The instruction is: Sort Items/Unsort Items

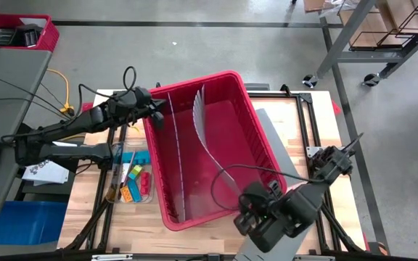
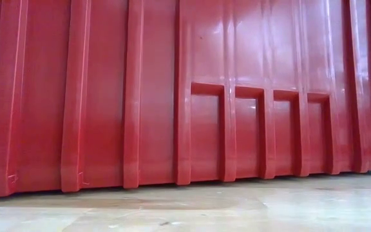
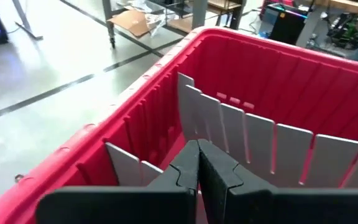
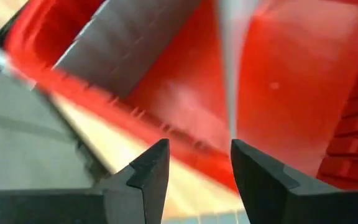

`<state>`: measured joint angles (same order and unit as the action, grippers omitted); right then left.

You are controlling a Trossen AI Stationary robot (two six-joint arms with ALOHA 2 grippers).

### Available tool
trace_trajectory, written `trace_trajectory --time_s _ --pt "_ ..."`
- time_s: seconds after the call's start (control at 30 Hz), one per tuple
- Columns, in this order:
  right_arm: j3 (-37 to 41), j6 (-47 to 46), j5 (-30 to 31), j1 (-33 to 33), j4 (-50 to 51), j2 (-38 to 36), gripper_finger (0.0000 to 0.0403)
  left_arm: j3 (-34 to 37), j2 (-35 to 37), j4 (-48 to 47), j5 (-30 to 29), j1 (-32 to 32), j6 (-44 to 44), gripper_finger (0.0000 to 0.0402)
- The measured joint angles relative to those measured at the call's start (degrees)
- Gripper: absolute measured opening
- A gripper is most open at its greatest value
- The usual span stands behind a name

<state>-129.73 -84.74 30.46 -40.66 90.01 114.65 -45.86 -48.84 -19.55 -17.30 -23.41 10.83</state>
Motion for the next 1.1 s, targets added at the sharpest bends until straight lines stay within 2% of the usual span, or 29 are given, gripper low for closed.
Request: trace_trajectory --time_s 0.13,0.23,0.3,0.37,0.47,0.57,0.67,0.77,0.83,0.93,1.0,1.1 --pt "-5.42 6.36 -4.19 0.0 -0.29 -0.14 0.0159 -1.17 0.25 0.11 0.02 -1.58 -1.94 0.0" --pt "-3.67 7.73 -3.94 0.05 -2.71 -4.19 0.0141 -2.76 0.99 -0.02 -0.06 -3.15 -4.34 0.0" --pt "-4.47 9.28 -0.51 0.52 -1.85 -6.78 0.0119 -4.01 2.08 -0.23 -0.1 -4.34 -5.85 0.0" --pt "-5.42 13.54 5.83 1.66 -1.61 -9.31 0.0085 -4.81 3.6 -0.12 -0.13 -5.36 -6.45 0.0" --pt "-4.55 25.02 10.26 6.9 -3.16 -12.68 0.0018 -4.92 6.47 -0.25 0.14 -6.47 -4.65 0.0" --pt "-4.54 42.74 9.01 16.17 -9.79 -13.33 0.0012 -3.03 9.61 0.39 3.2 -6.69 2.08 0.0" --pt "-4.48 63.79 -0.27 26.12 -24.0 -12.26 0.0002 0.15 12.22 -0.42 8.84 -5.39 7.07 0.0" --pt "-4.46 75.92 -10.49 34.13 -36.36 -10.76 0.0004 2.25 14.95 -4.67 7.43 -2.84 11.57 0.0" --pt "-4.46 78.92 -17.57 38.7 -40.36 -9.69 0.0001 1.68 17.05 -7.9 2.34 -1.08 13.98 0.0" --pt "-4.46 78.47 -27.35 43.98 -42.64 -7.46 0.0001 0.68 19.96 -14.93 -3.27 0.9 19.16 0.0" --pt "-4.46 77.66 -33.09 46.24 -43.55 -5.15 0.0 0.02 20.99 -20.19 -4.24 1.51 23.91 0.0" --pt "-4.46 76.14 -40.37 47.48 -46.02 -1.39 0.0 -0.39 21.64 -28.5 -2.46 2.04 31.53 0.0"
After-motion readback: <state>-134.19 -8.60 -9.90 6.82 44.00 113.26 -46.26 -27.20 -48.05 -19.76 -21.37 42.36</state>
